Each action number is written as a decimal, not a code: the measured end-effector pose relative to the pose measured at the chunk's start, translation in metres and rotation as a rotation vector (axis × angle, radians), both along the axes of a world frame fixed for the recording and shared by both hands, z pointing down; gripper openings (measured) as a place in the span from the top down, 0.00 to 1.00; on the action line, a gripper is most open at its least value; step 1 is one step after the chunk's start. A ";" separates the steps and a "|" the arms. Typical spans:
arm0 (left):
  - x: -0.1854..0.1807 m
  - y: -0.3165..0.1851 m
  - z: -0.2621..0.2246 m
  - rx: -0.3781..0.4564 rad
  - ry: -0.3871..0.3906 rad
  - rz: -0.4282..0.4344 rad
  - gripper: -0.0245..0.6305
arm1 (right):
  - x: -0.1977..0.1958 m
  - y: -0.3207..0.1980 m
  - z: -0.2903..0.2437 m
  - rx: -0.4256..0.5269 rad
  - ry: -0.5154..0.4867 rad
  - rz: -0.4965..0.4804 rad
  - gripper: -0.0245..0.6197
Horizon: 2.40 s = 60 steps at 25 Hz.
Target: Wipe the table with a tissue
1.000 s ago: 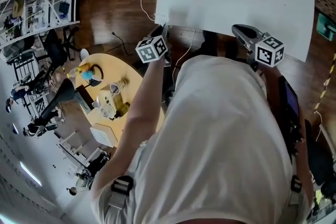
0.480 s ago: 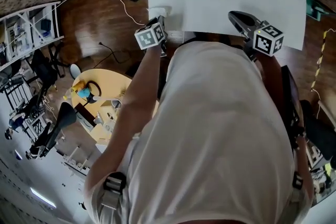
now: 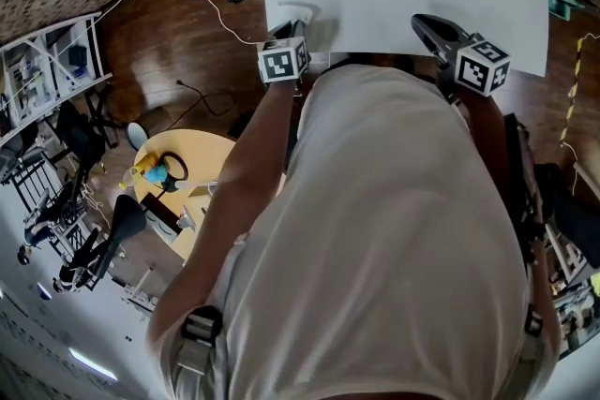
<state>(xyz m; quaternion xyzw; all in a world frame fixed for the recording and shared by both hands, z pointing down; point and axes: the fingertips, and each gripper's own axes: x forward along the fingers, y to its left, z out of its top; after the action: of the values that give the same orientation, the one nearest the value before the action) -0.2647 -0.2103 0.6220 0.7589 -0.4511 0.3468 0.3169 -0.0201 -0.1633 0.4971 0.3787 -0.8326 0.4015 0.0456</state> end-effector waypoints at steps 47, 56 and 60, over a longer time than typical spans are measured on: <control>-0.007 -0.139 -0.008 0.094 -0.083 0.116 0.90 | 0.018 -0.008 0.003 -0.046 0.035 0.165 0.95; 0.004 -0.141 -0.001 0.141 -0.124 0.198 0.91 | 0.022 -0.001 0.008 -0.058 0.045 0.228 0.95; 0.018 -0.133 0.006 0.122 -0.131 0.279 0.91 | 0.020 -0.001 0.005 -0.053 0.053 0.231 0.95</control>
<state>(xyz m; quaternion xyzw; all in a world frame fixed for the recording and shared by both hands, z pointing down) -0.2464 -0.3428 0.6280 0.8077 -0.3812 0.4082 0.1888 0.0002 -0.1644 0.5022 0.4812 -0.7709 0.4161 0.0309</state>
